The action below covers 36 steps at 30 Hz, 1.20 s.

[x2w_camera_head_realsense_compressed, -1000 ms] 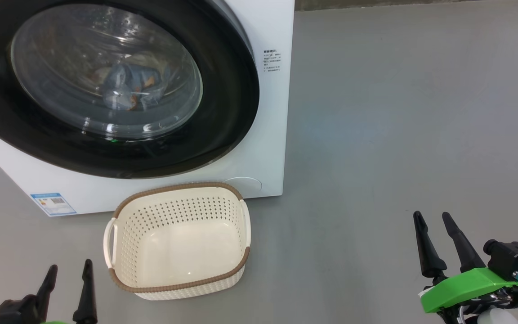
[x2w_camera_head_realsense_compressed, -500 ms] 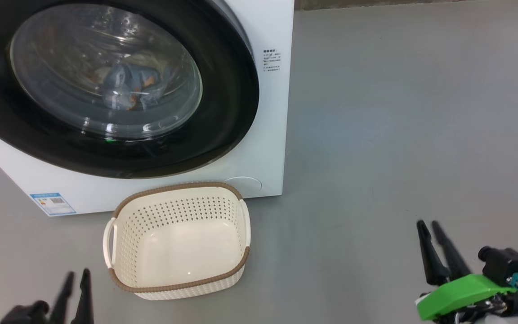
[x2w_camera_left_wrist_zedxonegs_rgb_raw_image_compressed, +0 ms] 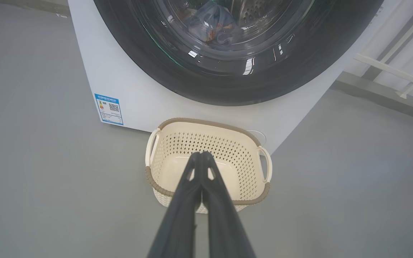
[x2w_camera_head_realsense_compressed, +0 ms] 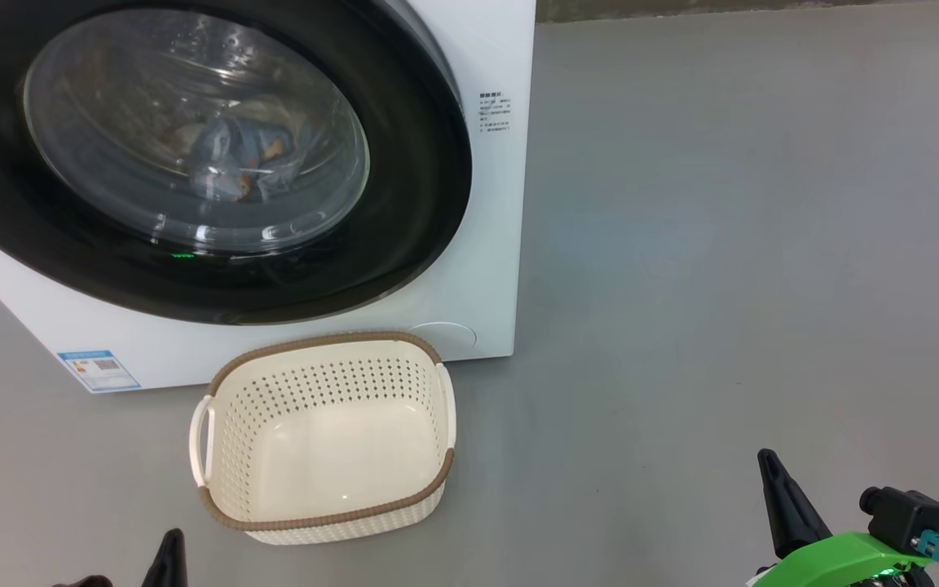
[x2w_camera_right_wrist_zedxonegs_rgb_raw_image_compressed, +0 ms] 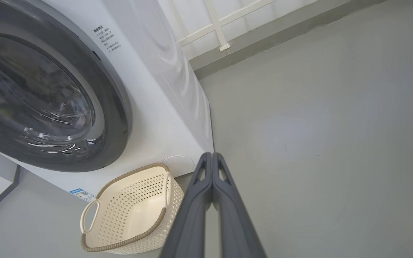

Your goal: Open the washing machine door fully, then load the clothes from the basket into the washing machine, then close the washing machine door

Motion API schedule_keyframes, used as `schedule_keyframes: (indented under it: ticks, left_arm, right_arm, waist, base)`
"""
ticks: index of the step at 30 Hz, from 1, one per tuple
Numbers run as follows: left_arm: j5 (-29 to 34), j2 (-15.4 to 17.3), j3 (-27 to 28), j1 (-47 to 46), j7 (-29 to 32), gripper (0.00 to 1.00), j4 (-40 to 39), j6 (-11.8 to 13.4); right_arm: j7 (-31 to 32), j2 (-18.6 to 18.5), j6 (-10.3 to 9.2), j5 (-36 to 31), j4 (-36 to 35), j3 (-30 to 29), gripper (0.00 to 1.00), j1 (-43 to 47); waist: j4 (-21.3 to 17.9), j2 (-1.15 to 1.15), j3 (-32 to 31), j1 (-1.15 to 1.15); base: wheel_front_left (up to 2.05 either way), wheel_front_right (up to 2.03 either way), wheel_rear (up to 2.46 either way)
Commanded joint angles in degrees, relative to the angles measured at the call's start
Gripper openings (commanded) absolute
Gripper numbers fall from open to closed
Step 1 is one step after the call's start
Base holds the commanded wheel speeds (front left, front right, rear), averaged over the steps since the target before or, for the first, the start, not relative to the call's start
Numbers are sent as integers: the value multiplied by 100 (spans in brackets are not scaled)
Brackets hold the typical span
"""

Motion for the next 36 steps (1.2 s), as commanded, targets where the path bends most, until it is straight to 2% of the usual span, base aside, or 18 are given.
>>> schedule_keyframes:
  ticks: [1, 36]
  left_arm:
    - [-155, 81, 81, -134, 38, 0, -155, -1]
    - [-2181, -22, 287, -324, 625, 0, -357, -4]
  right_arm:
    - [35, -25, -1, 137, -173, -33, 0, -116]
    - [626, 47, -3, 2036, -446, -198, 0, -133]
  waist:
    - [4, 0, 2, -1]
    - [78, 0, -75, -2]
  base:
    - [0, 0, 0]
    - [0, 0, 0]
